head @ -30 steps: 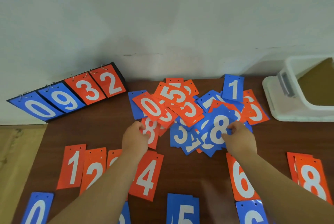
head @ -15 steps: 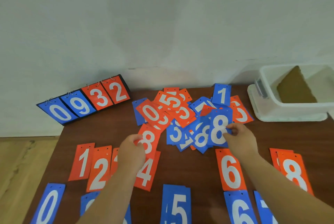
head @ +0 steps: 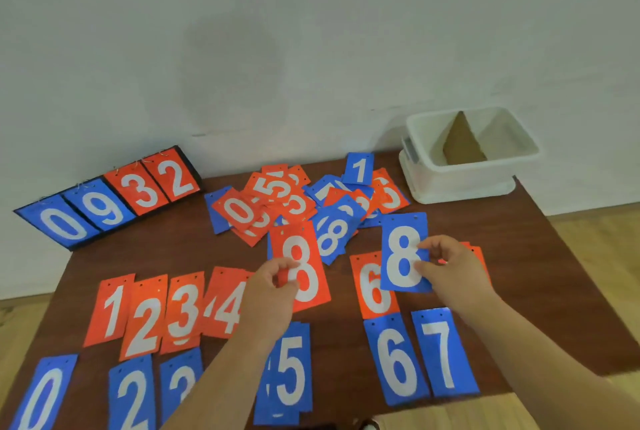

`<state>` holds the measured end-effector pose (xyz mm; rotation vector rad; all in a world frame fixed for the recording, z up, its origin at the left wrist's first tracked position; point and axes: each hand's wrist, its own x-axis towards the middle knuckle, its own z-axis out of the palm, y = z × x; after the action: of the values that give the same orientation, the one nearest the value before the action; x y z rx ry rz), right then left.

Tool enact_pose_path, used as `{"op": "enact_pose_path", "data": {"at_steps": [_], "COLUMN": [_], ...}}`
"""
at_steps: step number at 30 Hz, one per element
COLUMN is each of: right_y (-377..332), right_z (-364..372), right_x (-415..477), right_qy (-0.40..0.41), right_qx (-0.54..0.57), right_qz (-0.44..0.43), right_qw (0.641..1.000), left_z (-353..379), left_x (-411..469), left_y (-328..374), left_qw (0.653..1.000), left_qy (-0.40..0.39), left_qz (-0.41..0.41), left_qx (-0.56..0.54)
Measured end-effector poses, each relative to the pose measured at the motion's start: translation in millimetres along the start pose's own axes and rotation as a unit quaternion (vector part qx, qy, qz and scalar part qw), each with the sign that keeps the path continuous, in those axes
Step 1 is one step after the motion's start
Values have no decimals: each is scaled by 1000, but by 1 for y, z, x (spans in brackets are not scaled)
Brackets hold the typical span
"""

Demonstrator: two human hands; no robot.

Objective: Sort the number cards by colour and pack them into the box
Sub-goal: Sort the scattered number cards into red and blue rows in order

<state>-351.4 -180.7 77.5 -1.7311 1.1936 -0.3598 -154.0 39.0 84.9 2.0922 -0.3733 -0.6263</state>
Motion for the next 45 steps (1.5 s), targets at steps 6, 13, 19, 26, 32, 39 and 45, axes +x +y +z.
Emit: {"op": "enact_pose_path", "data": {"at_steps": [6,13,19,26,32,39,45], "right_y": [40,62,73,94,118,165,200], "right_z": [-54,-74,-87,-100,-131,-186,-190], "right_x": [-24,-44,-55,-50,-20,32,41], "right_qy": [44,76,99,113,64,-115,-321], "right_qx": [-44,-51,-56,-42,-52,-101,-174], "right_qz": [25,48,88,130,129,82,39], "right_qw": [998,995,990,984,988,985,930], "left_z": [47,69,82,106,148,257,316], "left_x": [-20,-23,-15,-10,-12,-25,-14], "left_y": [8,12,18,20,32,59,63], "left_qw": [996,987,979,972,975,982,984], "left_qy": [-69,-126,-163,-192,-167,-125,-77], "left_qz": [36,66,88,85,80,49,36], "left_qx": [36,69,82,104,122,133,157]}}
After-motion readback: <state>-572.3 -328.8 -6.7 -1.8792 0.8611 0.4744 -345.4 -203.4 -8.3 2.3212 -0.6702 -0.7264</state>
